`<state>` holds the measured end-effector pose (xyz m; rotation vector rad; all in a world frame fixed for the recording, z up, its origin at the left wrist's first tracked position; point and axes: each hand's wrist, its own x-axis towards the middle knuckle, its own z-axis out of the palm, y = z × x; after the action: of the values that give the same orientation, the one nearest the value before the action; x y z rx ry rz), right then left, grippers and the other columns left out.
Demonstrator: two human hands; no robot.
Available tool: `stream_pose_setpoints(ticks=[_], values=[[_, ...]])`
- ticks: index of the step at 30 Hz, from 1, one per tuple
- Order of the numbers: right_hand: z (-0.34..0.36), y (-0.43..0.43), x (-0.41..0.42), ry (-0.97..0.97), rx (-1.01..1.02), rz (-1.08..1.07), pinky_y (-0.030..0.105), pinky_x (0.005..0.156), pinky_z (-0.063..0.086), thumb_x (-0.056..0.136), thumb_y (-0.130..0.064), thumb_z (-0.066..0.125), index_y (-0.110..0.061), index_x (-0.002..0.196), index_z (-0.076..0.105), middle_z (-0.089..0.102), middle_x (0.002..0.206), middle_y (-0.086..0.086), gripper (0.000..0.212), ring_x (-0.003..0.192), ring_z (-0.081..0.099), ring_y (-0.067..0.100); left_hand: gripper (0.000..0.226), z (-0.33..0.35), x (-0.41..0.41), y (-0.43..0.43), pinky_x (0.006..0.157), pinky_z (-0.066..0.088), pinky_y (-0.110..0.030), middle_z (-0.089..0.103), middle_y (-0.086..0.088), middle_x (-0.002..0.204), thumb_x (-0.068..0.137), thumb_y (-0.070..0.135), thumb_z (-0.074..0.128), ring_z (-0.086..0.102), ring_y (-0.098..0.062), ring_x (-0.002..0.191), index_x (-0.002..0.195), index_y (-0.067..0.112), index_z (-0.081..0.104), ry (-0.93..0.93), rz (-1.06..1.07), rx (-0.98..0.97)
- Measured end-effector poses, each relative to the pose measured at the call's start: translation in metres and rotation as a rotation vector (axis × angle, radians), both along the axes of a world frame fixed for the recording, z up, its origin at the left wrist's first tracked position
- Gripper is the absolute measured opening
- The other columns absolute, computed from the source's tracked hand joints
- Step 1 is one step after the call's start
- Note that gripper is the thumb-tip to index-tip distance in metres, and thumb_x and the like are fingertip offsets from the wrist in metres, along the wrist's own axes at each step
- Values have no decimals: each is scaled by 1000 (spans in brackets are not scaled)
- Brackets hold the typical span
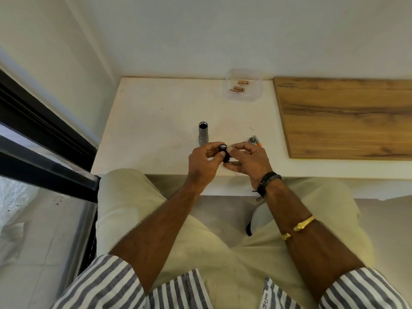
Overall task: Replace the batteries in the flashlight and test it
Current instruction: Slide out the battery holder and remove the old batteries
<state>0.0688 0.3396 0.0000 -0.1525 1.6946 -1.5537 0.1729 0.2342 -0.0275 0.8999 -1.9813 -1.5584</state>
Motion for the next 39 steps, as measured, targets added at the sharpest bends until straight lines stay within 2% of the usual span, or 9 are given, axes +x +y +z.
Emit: stream_pose_setpoints(ticks=[4,8,12,20,24,27,29,35,39], values=[[0,1,-3,124,38,4,40,71,64,91,-21,75,-10,104,75,78,97,14,17,78,77,33,26,-3,-2,-1,92,57,-46,72,-12,111,94,8,62,71,-26,101,119,7,67,74,57,361],[-1,3,-11,63,-26,-132,34,68,64,90,-14,75,-4,101,74,77,96,16,15,75,77,26,31,4,-1,-5,91,56,-52,63,-21,117,96,-3,52,65,-37,110,126,1,59,167,106,795],[-4,9,-26,16,-111,-290,36,72,64,89,-4,72,-5,100,72,77,91,20,11,76,76,27,33,7,1,-9,86,58,-50,57,-21,115,95,-7,50,62,-40,108,124,3,61,284,139,1031],[-21,21,-60,107,-24,-566,38,77,64,80,8,74,-3,85,69,73,99,29,13,91,76,38,29,7,3,-8,88,57,-50,61,-17,110,95,4,60,66,-35,104,124,2,62,245,79,951],[-30,22,-67,245,136,-580,43,73,65,72,-2,78,-15,75,71,75,88,20,16,83,76,34,32,11,4,-6,90,56,-51,65,-19,110,97,1,54,67,-35,104,130,-2,55,249,-13,1002],[-38,21,-70,415,299,-541,45,72,64,69,-21,78,-26,73,72,76,80,0,8,76,74,24,31,13,5,-5,91,55,-50,64,-19,116,99,0,49,66,-36,110,130,-3,54,238,-49,1002],[-38,19,-69,502,365,-496,40,78,62,73,-23,79,-26,77,73,74,82,-6,8,82,72,18,32,12,5,-4,93,55,-50,65,-19,119,100,-1,48,64,-37,114,131,-3,53,236,-68,993],[-44,17,-65,587,469,-389,27,69,49,82,-23,79,-20,89,76,75,91,-3,9,85,67,17,30,11,6,-5,93,55,-46,65,-20,120,100,-1,48,62,-36,118,128,-1,56,257,-89,964],[-45,16,-64,630,503,-348,27,68,48,83,-21,77,-19,91,78,76,94,-1,8,84,66,17,27,10,7,-5,90,56,-45,66,-18,114,99,-2,49,63,-36,115,124,2,60,255,-85,943]])
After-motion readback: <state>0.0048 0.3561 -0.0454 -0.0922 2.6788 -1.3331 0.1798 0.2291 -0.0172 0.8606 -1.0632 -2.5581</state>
